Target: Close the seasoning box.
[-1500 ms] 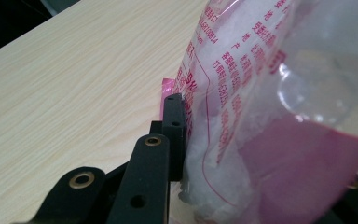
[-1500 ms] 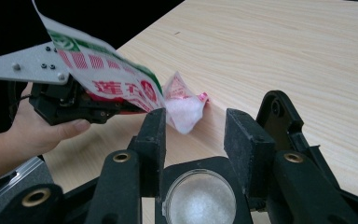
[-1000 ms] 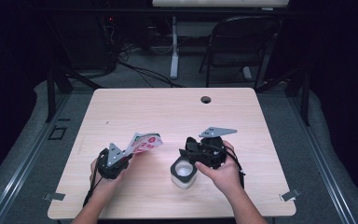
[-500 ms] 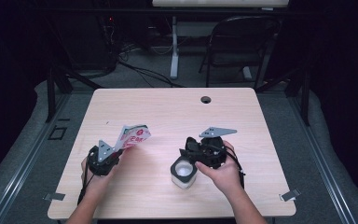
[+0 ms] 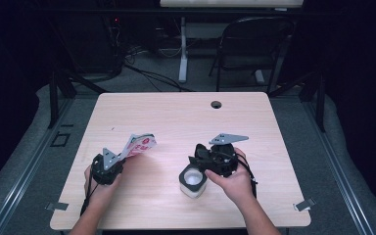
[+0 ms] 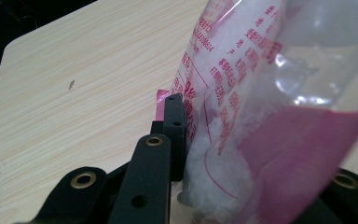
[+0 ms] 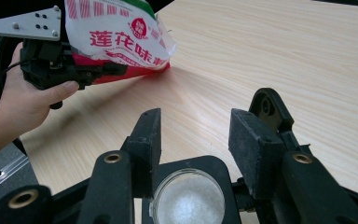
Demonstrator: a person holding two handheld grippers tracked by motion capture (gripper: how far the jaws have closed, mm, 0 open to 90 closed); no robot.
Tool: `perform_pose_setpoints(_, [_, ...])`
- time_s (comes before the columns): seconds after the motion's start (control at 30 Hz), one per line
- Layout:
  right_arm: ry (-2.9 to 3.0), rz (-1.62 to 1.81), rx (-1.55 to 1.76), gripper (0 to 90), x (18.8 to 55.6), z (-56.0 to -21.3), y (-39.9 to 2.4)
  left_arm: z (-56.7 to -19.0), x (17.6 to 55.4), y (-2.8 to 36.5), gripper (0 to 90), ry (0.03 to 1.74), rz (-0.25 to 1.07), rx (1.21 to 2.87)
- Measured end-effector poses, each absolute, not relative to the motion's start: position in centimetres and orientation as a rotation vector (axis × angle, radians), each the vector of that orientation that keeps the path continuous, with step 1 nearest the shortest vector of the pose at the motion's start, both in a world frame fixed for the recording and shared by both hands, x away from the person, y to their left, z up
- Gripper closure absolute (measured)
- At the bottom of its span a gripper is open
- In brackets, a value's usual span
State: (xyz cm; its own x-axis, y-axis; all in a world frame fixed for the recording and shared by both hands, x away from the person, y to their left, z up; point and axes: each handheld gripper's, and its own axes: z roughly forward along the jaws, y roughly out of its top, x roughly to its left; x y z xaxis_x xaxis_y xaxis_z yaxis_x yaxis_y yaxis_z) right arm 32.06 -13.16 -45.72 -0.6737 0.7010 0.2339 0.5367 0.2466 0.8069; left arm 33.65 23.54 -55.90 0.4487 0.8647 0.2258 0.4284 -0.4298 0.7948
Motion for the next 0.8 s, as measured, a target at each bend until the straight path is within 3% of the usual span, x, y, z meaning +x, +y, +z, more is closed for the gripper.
perform_pose_setpoints(0.8, [2.332, 1.416, 1.171, 54.1, 32.17, -45.64, -13.41, -56.25, 33.32, 23.09, 77.1, 1.050, 0.841, 2.106])
